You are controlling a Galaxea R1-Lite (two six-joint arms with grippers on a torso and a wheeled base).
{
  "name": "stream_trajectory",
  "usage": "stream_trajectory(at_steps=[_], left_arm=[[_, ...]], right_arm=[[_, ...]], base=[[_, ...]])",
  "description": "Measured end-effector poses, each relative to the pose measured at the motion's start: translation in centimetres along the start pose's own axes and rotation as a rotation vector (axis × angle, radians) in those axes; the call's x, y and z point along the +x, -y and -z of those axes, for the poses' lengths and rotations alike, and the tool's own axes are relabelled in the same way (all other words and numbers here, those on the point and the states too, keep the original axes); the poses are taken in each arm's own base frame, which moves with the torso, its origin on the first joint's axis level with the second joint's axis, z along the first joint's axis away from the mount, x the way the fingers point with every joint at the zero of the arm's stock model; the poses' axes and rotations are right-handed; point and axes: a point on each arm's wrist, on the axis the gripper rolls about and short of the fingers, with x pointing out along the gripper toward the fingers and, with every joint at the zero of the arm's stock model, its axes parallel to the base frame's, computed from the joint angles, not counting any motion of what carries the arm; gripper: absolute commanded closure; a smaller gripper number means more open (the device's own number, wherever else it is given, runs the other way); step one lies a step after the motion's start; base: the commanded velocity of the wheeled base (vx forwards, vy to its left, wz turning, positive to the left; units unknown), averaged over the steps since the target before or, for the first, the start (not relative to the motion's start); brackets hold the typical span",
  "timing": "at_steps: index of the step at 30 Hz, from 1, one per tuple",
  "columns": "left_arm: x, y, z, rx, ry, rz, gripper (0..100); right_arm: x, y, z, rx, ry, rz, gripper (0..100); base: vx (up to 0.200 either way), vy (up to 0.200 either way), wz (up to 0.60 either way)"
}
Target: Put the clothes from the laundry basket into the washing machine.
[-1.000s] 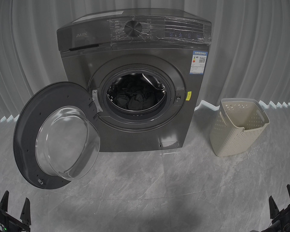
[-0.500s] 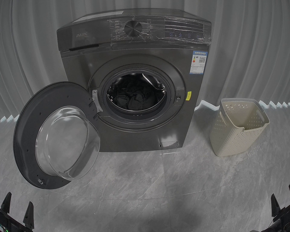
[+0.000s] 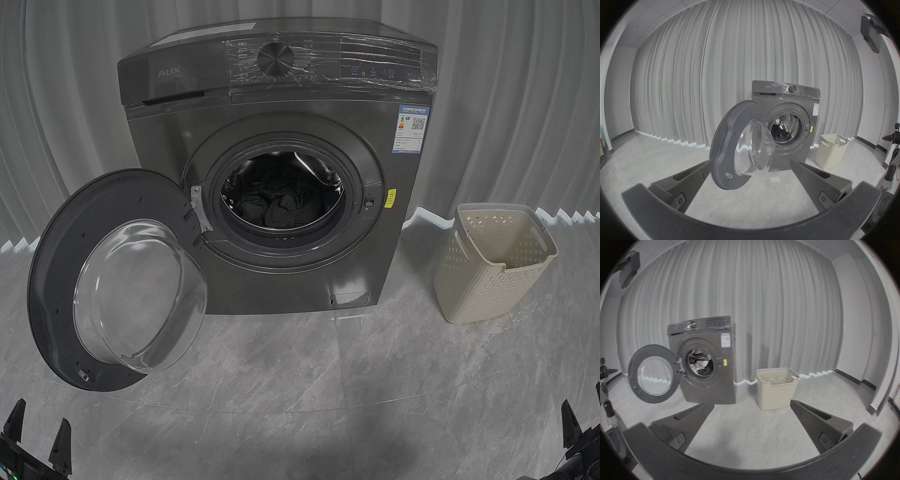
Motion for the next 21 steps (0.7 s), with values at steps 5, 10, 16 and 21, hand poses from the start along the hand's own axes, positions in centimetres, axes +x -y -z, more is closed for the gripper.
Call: stream_trajectory(at_steps=[5,10,16,21], left_arm=[[0.00,0.00,0.01,0.002,-0.001,0.002,0],[0.00,0.00,0.01,0.003,-0.001,0.001,0],[0.00,0.00,0.02,0.006,-0.002,0.001,0],[0.00,0.01,0.02,0.008,-0.002,0.002,0]], right_arm=[[0.01,0.15,0.01,0.010,0.002,0.067,0],[0.03,-0.01,0.05,0.002,-0.001,-0.002,0],[0.09,0.04,0.11,0.051,0.006,0.019,0],[0.18,-0.07,0.25,0.013,0.010,-0.020,0]], base=[[0.000,0.000,0.00],[0.000,0.040,0.00],[0.000,0.200,0.00],[0.000,0.200,0.00]])
